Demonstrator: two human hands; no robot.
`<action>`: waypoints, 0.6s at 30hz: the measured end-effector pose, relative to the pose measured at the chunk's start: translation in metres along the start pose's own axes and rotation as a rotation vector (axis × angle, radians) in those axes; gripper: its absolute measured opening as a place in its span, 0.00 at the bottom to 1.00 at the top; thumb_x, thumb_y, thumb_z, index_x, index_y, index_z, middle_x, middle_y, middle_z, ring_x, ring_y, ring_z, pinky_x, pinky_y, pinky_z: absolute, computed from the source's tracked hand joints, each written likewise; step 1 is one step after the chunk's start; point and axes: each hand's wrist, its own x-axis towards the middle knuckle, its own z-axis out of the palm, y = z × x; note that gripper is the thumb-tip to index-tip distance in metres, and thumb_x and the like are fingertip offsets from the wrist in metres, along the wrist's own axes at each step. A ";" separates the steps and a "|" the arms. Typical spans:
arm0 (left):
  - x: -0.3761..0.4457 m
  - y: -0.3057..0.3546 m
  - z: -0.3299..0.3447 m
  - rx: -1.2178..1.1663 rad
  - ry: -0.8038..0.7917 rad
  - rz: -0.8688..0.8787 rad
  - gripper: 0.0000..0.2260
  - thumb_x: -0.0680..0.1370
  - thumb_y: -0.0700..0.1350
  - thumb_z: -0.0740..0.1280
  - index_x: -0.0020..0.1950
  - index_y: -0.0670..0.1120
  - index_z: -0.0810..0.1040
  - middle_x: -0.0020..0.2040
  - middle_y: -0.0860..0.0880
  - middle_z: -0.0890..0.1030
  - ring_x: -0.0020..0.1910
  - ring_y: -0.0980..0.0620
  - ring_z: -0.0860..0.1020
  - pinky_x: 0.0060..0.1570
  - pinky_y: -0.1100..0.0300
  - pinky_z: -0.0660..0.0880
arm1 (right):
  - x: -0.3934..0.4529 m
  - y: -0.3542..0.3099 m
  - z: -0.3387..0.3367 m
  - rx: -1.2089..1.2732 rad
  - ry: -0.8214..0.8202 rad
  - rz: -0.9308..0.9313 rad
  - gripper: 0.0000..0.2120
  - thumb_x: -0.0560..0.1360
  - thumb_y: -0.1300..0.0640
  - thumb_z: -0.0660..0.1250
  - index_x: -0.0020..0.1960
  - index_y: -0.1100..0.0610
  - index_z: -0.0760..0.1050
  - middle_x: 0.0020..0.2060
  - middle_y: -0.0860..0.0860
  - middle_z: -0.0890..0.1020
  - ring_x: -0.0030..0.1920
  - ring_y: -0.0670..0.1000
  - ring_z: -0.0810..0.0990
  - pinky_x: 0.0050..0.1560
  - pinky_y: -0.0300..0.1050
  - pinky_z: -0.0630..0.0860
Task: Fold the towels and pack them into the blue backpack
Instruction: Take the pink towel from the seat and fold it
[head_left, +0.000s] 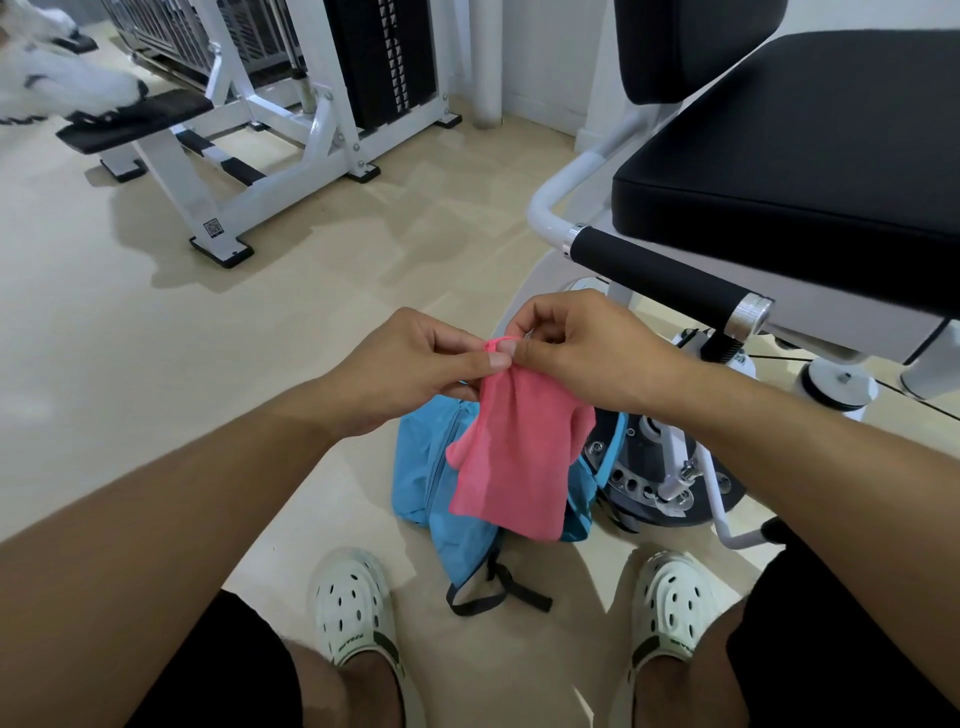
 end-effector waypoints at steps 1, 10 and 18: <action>0.000 0.001 0.000 0.009 -0.004 0.001 0.12 0.77 0.47 0.72 0.54 0.41 0.86 0.49 0.45 0.88 0.52 0.49 0.86 0.59 0.54 0.81 | 0.000 0.000 0.000 0.001 0.002 0.004 0.06 0.79 0.49 0.70 0.44 0.49 0.80 0.35 0.46 0.84 0.32 0.40 0.77 0.35 0.33 0.70; 0.003 0.003 -0.014 0.105 0.053 0.073 0.08 0.80 0.42 0.68 0.44 0.39 0.82 0.42 0.38 0.81 0.42 0.49 0.78 0.55 0.46 0.78 | 0.002 0.006 -0.002 0.037 -0.071 0.044 0.11 0.71 0.55 0.79 0.52 0.50 0.81 0.43 0.48 0.87 0.44 0.47 0.86 0.55 0.52 0.82; -0.003 0.009 -0.020 0.287 -0.031 0.165 0.05 0.80 0.41 0.69 0.51 0.47 0.86 0.47 0.47 0.87 0.48 0.48 0.84 0.53 0.58 0.77 | 0.005 0.008 0.003 -0.002 -0.196 0.034 0.12 0.72 0.51 0.78 0.53 0.44 0.80 0.41 0.44 0.88 0.44 0.43 0.86 0.57 0.51 0.81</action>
